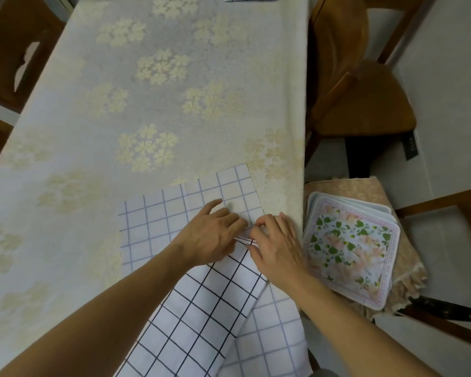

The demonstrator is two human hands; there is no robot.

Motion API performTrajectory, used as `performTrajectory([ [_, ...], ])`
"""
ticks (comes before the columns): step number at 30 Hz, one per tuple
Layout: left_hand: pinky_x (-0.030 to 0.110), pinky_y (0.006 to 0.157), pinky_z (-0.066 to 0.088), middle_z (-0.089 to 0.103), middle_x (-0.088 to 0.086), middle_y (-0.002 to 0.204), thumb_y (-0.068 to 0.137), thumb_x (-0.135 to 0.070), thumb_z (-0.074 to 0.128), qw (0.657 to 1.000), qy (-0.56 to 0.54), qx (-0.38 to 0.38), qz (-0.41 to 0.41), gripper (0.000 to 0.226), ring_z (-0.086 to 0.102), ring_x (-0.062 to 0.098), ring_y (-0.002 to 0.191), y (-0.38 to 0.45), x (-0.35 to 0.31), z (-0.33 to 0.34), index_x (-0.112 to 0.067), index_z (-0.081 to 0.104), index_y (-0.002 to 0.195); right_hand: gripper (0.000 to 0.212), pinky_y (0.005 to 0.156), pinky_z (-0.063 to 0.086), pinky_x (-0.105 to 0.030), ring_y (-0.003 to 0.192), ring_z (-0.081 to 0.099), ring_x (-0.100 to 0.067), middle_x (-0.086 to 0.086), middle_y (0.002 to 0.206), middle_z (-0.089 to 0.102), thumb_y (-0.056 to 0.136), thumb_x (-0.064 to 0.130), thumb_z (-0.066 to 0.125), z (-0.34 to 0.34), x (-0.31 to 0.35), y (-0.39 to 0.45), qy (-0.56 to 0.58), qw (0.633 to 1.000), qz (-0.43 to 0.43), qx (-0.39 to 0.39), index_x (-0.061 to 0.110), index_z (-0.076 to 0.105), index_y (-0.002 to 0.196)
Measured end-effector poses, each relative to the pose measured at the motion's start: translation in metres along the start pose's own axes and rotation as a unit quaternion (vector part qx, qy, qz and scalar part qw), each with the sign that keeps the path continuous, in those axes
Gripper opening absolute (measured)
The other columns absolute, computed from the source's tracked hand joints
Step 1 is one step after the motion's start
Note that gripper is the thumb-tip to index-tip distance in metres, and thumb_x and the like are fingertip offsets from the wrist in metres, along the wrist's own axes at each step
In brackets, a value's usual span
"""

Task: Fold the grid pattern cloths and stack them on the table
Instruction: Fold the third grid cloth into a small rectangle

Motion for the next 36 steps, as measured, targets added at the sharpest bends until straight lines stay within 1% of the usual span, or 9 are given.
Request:
performTrajectory([
  [3, 0.038, 0.087, 0.052, 0.067, 0.002, 0.099, 0.088, -0.021, 0.046, 1.0, -0.025, 0.011, -0.008, 0.026, 0.063, 0.023, 0.088, 0.015, 0.006, -0.004, -0.016, 0.062, 0.107, 0.013, 0.109, 0.039, -0.045, 0.097, 0.051, -0.021, -0.001, 0.104, 0.053, 0.088, 0.023, 0.065, -0.013, -0.007, 0.012, 0.009, 1.0, -0.01, -0.01, 0.017, 0.062, 0.099],
  [5, 0.034, 0.073, 0.052, 0.065, 0.001, 0.092, 0.092, -0.019, 0.037, 0.999, -0.029, 0.018, -0.019, 0.029, 0.061, 0.022, 0.08, 0.022, 0.01, -0.003, -0.015, 0.063, 0.103, 0.01, 0.09, 0.049, -0.037, 0.09, 0.051, -0.02, 0.0, 0.099, 0.054, 0.087, 0.019, 0.067, -0.02, -0.011, 0.021, 0.023, 1.0, -0.013, -0.004, 0.016, 0.061, 0.094],
  [7, 0.033, 0.064, 0.05, 0.064, 0.001, 0.084, 0.094, -0.016, 0.042, 0.999, -0.029, 0.008, -0.025, 0.024, 0.059, 0.022, 0.072, 0.023, 0.011, -0.004, -0.015, 0.064, 0.101, 0.01, 0.073, 0.05, -0.033, 0.086, 0.052, -0.018, 0.001, 0.096, 0.056, 0.086, 0.019, 0.066, -0.023, -0.013, 0.028, 0.029, 0.999, -0.006, 0.016, 0.016, 0.061, 0.094],
  [10, 0.033, 0.06, 0.049, 0.064, 0.001, 0.081, 0.089, -0.01, 0.061, 0.999, -0.034, -0.009, -0.039, 0.013, 0.058, 0.022, 0.067, 0.021, 0.008, -0.011, -0.014, 0.067, 0.101, 0.016, 0.066, 0.05, -0.035, 0.084, 0.055, -0.019, 0.002, 0.091, 0.062, 0.087, 0.025, 0.062, -0.021, -0.014, 0.035, 0.017, 0.999, -0.003, 0.051, 0.019, 0.064, 0.102],
  [16, 0.035, 0.065, 0.053, 0.068, 0.002, 0.087, 0.092, -0.013, 0.06, 0.998, -0.025, -0.013, -0.058, 0.014, 0.061, 0.023, 0.072, 0.008, 0.003, -0.025, -0.015, 0.066, 0.105, 0.017, 0.062, 0.036, -0.033, 0.083, 0.057, -0.023, -0.001, 0.088, 0.064, 0.098, 0.027, 0.051, -0.029, 0.004, 0.029, 0.046, 0.995, -0.007, 0.091, 0.017, 0.065, 0.098],
  [22, 0.036, 0.072, 0.055, 0.073, 0.003, 0.089, 0.082, -0.006, 0.073, 0.997, -0.017, -0.055, -0.06, 0.022, 0.067, 0.025, 0.076, -0.012, -0.008, -0.05, -0.013, 0.069, 0.103, 0.02, 0.063, 0.045, -0.036, 0.083, 0.062, -0.027, -0.005, 0.09, 0.067, 0.097, 0.02, 0.053, -0.057, 0.04, 0.011, 0.04, 0.997, 0.013, 0.059, 0.016, 0.07, 0.107],
  [25, 0.037, 0.074, 0.056, 0.074, 0.003, 0.09, 0.078, -0.005, 0.079, 0.995, -0.016, -0.082, -0.047, 0.027, 0.069, 0.025, 0.08, -0.032, -0.016, -0.067, -0.013, 0.07, 0.102, 0.013, 0.054, 0.045, -0.033, 0.069, 0.063, -0.027, -0.004, 0.078, 0.067, 0.087, 0.013, 0.066, -0.069, 0.065, -0.002, 0.009, 0.999, 0.03, 0.024, 0.016, 0.073, 0.097],
  [29, 0.036, 0.08, 0.054, 0.075, 0.002, 0.099, 0.08, -0.007, 0.078, 0.994, -0.008, -0.109, -0.027, 0.027, 0.069, 0.024, 0.087, -0.073, -0.029, -0.085, -0.013, 0.071, 0.105, 0.017, 0.055, 0.052, -0.032, 0.069, 0.063, -0.023, 0.0, 0.077, 0.068, 0.077, 0.008, 0.072, -0.073, 0.1, -0.027, -0.008, 0.999, 0.05, -0.011, 0.017, 0.073, 0.092],
  [36, 0.04, 0.084, 0.057, 0.073, 0.007, 0.112, 0.08, -0.008, 0.078, 0.99, -0.013, -0.132, -0.041, 0.036, 0.069, 0.029, 0.098, -0.159, -0.05, -0.085, -0.009, 0.07, 0.115, 0.033, 0.062, 0.056, -0.034, 0.076, 0.065, -0.021, -0.001, 0.087, 0.069, 0.072, 0.001, 0.074, -0.064, 0.171, -0.077, -0.037, 0.996, 0.001, -0.076, 0.013, 0.071, 0.102],
])
Point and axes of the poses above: each hand's wrist, its own y-axis towards the middle knuckle, its own z-axis out of the palm, x = y × z, the point moved 7 cm from there along y, towards the middle knuckle
